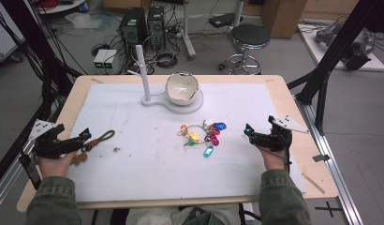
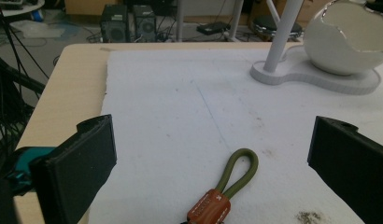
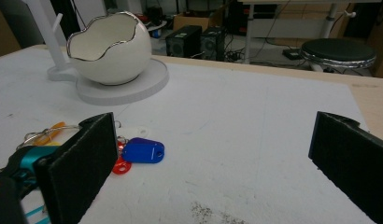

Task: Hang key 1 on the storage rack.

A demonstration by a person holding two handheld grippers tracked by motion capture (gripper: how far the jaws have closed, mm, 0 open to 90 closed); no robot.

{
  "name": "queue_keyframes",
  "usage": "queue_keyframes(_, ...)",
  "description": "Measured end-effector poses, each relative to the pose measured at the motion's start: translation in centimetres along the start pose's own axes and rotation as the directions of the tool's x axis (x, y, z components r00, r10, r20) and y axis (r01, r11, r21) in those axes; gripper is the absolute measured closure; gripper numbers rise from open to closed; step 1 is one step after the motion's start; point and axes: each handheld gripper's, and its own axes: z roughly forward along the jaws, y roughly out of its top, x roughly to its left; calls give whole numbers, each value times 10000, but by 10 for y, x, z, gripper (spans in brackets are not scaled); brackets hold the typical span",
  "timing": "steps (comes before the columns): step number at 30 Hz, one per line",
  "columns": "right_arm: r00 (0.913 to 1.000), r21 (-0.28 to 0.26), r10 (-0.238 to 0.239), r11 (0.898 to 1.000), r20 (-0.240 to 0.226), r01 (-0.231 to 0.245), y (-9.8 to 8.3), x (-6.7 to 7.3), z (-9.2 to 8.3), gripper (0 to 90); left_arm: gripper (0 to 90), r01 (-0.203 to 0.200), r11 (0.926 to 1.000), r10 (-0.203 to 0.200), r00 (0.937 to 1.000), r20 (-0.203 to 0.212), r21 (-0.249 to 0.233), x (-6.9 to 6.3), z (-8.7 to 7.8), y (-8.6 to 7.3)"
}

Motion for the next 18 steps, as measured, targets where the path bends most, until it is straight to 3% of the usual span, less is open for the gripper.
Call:
queue_keyframes(5,10000,87,-27,10000,-37,28,0,1,1,5,17,-69,9989,60,9998,183,472,1,4,-2)
queue_keyframes(11,10000,153,-59,9999,-69,60,-1,1,1,5,17,-50,9981,34,9996,266,620,1,6,-2)
queue_keyframes(18,9999,217,-99,9997,-134,102,-1,2,2,5,17,-111,9936,62,9990,437,1122,-1,10,-3)
